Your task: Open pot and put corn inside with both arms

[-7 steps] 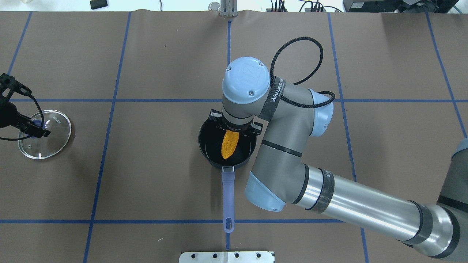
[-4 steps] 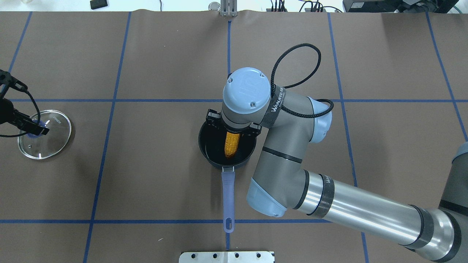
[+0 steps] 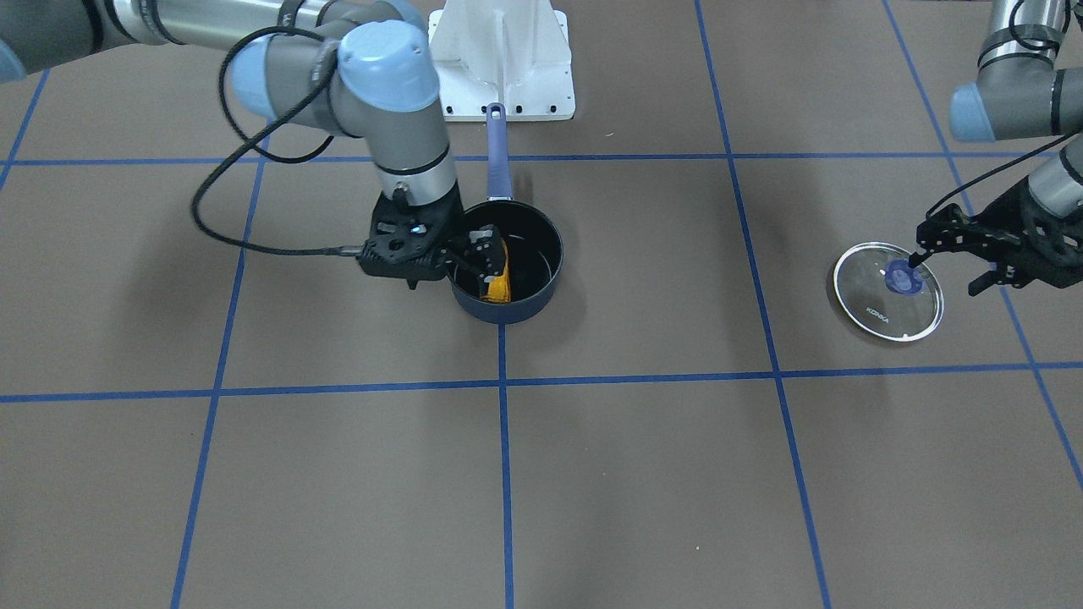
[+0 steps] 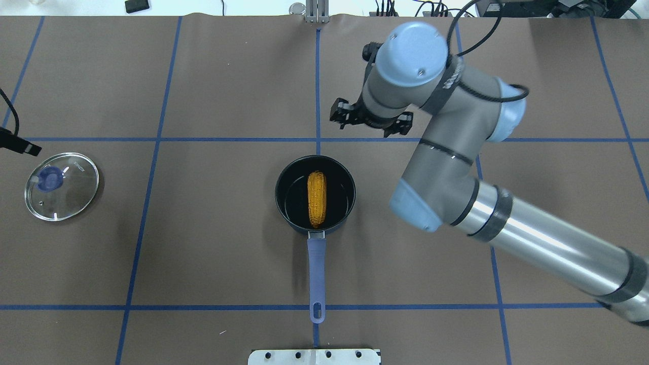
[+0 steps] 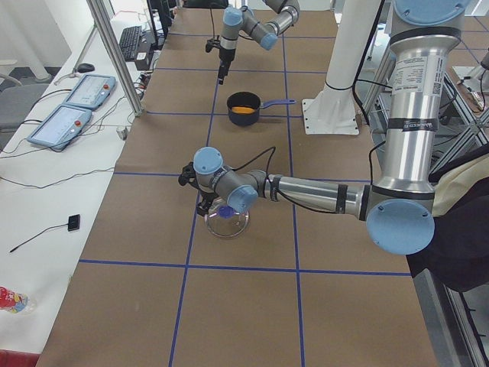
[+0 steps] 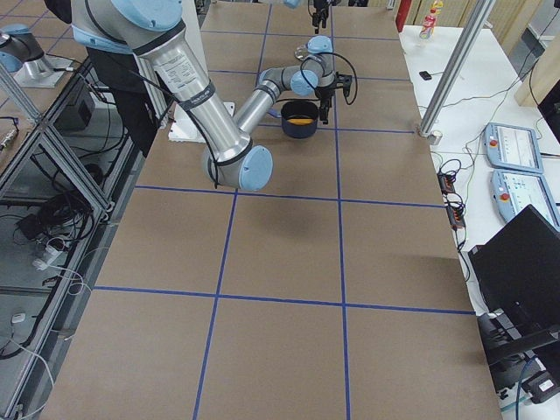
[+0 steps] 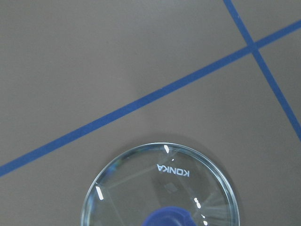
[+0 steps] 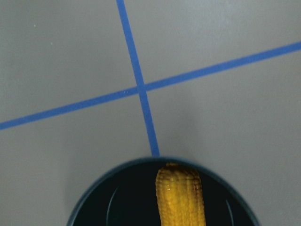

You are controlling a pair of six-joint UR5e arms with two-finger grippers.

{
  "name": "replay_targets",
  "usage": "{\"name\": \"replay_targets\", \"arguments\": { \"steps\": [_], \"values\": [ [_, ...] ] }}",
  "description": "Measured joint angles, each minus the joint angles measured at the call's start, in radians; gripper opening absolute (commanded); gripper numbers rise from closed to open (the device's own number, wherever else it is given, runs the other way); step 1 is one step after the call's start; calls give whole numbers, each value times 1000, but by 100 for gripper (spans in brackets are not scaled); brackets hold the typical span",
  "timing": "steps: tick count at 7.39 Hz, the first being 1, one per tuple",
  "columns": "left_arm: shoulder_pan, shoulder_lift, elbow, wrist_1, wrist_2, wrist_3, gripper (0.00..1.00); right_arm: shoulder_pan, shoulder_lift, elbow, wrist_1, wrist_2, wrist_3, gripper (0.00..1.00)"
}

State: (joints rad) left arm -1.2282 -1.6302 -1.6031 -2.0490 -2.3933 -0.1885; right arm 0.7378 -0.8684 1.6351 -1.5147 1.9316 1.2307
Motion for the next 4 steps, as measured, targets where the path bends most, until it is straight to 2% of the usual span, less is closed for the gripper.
{"name": "replay_targets", "arguments": {
  "steps": [2,4],
  "values": [
    [-129,-83,23,221,-19,226,96,214,-118,9,21,192,-254,100],
    [-221,-122,104,302,-31,406,96,354,-236,14,23,287,-484,100]
  ]
}}
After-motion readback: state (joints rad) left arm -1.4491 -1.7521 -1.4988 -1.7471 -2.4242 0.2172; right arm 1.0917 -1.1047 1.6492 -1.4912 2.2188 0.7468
